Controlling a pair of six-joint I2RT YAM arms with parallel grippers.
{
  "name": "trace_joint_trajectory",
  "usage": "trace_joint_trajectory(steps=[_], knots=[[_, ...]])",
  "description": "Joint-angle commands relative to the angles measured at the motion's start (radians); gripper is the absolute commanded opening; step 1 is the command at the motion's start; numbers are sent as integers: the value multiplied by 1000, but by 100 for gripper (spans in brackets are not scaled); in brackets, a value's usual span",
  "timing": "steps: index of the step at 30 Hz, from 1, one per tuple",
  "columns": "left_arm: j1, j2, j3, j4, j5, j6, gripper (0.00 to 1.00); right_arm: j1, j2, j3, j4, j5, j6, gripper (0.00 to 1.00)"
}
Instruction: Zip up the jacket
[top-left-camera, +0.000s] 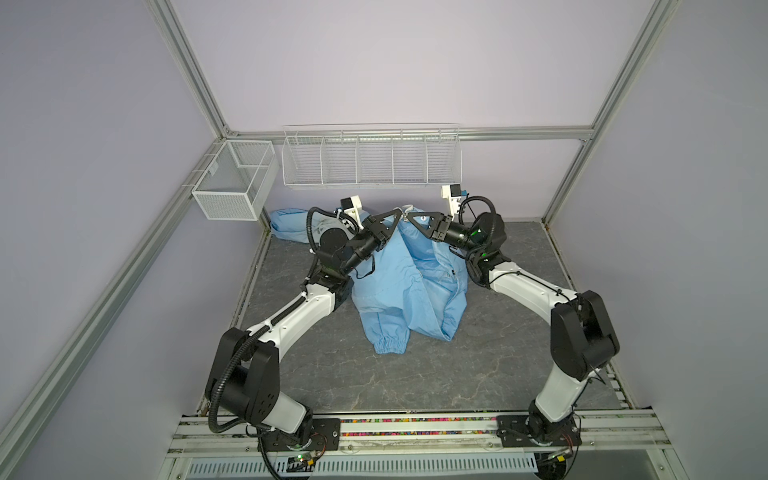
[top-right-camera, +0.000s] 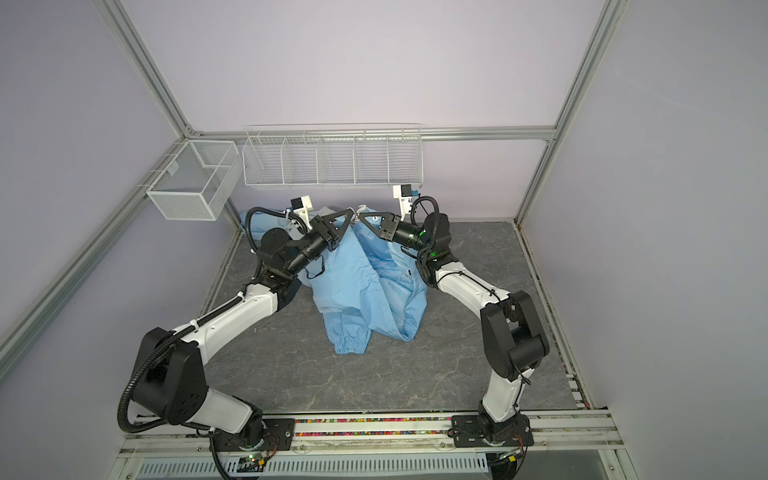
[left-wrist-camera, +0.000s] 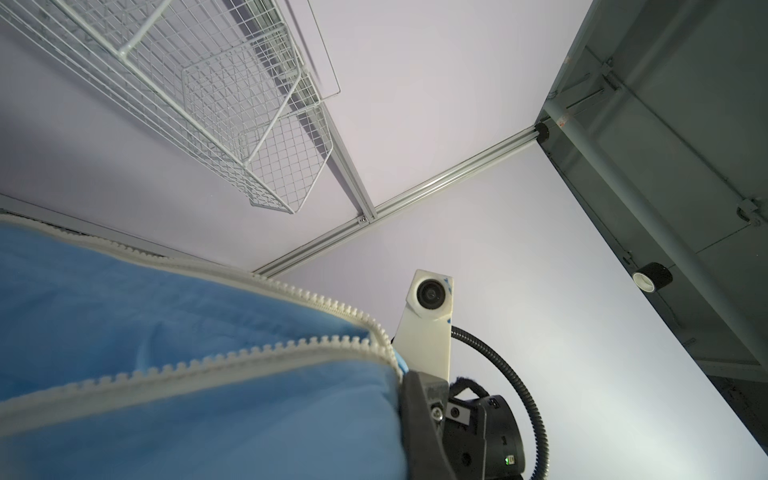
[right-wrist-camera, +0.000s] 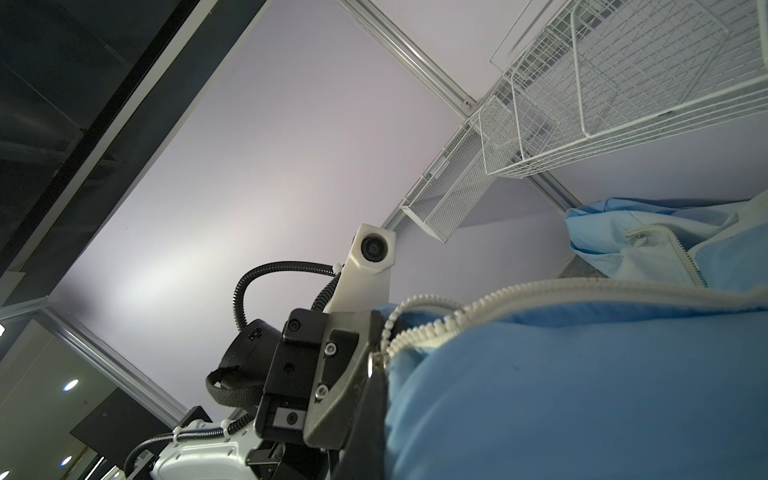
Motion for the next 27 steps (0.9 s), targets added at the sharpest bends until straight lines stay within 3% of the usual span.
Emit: trace_joint_trajectory(steps=[1,15,27], knots=[[2,8,3,2,43,-27,0,-2,-38,24,107,22,25,7],[4,39,14,10,101,-99,0,-28,-17,34,173,52,128,7],[4,56,27,82,164,-169,0,-26,-8,23,104,64,98,7]])
